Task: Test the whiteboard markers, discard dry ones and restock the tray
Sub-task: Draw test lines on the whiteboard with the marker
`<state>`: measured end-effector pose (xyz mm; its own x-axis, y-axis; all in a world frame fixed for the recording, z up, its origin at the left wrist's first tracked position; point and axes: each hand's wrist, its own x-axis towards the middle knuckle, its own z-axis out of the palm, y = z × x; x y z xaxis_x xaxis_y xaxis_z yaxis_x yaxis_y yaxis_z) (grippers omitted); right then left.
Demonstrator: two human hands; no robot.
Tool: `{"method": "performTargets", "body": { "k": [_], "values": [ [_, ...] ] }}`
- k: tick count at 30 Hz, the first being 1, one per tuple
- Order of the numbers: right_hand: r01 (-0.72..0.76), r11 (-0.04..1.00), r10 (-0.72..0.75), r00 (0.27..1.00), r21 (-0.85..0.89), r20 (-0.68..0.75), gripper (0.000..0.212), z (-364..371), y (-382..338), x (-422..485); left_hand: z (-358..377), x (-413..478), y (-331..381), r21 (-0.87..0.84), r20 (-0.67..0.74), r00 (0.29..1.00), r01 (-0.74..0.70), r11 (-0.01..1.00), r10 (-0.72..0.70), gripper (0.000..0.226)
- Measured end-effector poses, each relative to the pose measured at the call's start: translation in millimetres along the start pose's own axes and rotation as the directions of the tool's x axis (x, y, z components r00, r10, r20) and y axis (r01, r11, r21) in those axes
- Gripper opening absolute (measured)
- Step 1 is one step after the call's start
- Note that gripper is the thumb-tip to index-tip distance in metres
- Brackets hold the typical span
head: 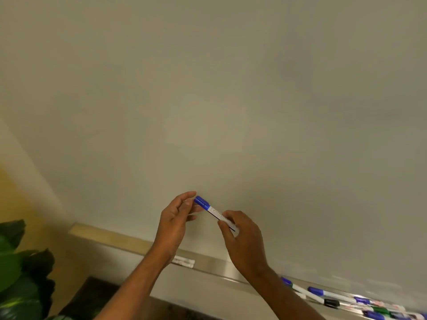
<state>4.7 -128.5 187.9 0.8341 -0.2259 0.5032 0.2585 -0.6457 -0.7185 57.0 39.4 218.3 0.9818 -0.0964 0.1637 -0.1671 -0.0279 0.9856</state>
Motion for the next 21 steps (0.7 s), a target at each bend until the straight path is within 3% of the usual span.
{"method": "performTargets", "body": {
  "k": [7,12,15,21],
  "values": [
    [0.009,0.985,0.002,0.998,-0.174,0.066,0.013,75,37,-23,-59,-14,-96,0.379,-0.138,0.990,0.028,0.925,0.026,0.034],
    [0.100,0.906,-0.031,0.985,-0.411,0.171,0.015,124,60,-29,-84,-32,-151,0.669,-0.044,0.998,0.056,0.741,-0.036,0.046],
    [0.139,0.849,-0.006,0.967,-0.509,0.254,0.016,150,70,-29,-89,-38,-179,0.751,-0.009,0.989,0.105,0.652,-0.149,0.055],
    [0.237,0.782,0.064,0.889,-0.577,0.453,0.022,196,89,-28,-96,-39,-222,0.846,0.084,0.982,0.018,0.532,-0.167,0.061]
  ]
}}
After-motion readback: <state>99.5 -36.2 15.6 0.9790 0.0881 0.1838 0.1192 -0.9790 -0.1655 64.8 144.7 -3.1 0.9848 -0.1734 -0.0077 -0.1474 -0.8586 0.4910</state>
